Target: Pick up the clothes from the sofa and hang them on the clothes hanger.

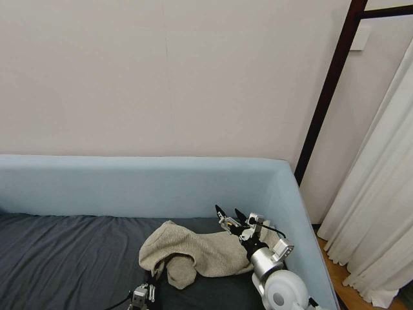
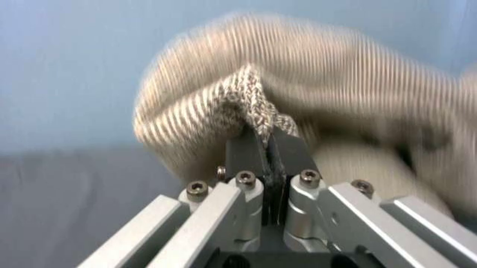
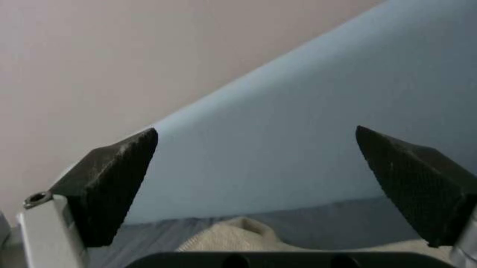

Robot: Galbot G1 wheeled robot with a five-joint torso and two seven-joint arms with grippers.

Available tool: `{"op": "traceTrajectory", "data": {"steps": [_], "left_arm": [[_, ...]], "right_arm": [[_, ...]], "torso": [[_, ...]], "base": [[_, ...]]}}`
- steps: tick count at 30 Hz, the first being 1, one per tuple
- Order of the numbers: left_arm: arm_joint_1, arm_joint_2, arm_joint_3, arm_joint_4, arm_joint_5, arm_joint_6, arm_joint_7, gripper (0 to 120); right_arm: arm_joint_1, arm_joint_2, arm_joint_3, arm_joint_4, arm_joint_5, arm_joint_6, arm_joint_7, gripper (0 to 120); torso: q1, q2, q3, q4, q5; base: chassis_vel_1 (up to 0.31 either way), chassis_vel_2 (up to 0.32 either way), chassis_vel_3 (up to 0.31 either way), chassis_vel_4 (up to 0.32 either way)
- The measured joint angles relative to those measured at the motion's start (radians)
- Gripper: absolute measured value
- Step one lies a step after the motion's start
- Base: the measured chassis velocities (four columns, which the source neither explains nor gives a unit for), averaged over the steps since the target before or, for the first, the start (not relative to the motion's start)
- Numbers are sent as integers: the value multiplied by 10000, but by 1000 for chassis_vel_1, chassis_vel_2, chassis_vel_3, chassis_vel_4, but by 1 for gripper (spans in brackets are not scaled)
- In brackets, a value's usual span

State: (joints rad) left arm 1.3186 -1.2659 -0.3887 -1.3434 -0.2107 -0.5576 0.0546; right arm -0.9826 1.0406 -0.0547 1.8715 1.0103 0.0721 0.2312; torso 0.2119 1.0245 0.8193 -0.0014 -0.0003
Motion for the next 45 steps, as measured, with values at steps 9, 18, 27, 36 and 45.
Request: {"op": "traceTrajectory", "data": {"steps": [9,18,27,36,45], "left_arm": [[-339,2098,-285,-4034,-2674,1477,-209,0],[-1213,4247,-498,-6064,-4634,2661,-713,0],[-1504,4655,-506,-6137,-5026,2859,-906,0],[-1518,4641,-554,-6242,-5170,3007,-1067,0],[-1445,4599,-569,-6240,-5162,3074,-1168,0]], "right_arm": [[-326,-66,-135,-27,-722,-920,900,100],[-1138,83,-275,-254,-2701,-125,-853,100],[-1368,408,-928,-2561,-8156,1450,-2162,100],[-486,1197,-1235,-5142,-11841,2343,-1695,100],[386,2077,-1563,-6278,-12043,2103,-1363,94]], "torso": [[1,0,0,-4,4],[0,0,0,-2,1],[1,0,0,-1,1],[1,0,0,-1,3],[1,0,0,0,2]], "base": [[0,0,0,0],[0,0,0,0],[0,0,0,0],[0,0,0,0],[0,0,0,0]]}}
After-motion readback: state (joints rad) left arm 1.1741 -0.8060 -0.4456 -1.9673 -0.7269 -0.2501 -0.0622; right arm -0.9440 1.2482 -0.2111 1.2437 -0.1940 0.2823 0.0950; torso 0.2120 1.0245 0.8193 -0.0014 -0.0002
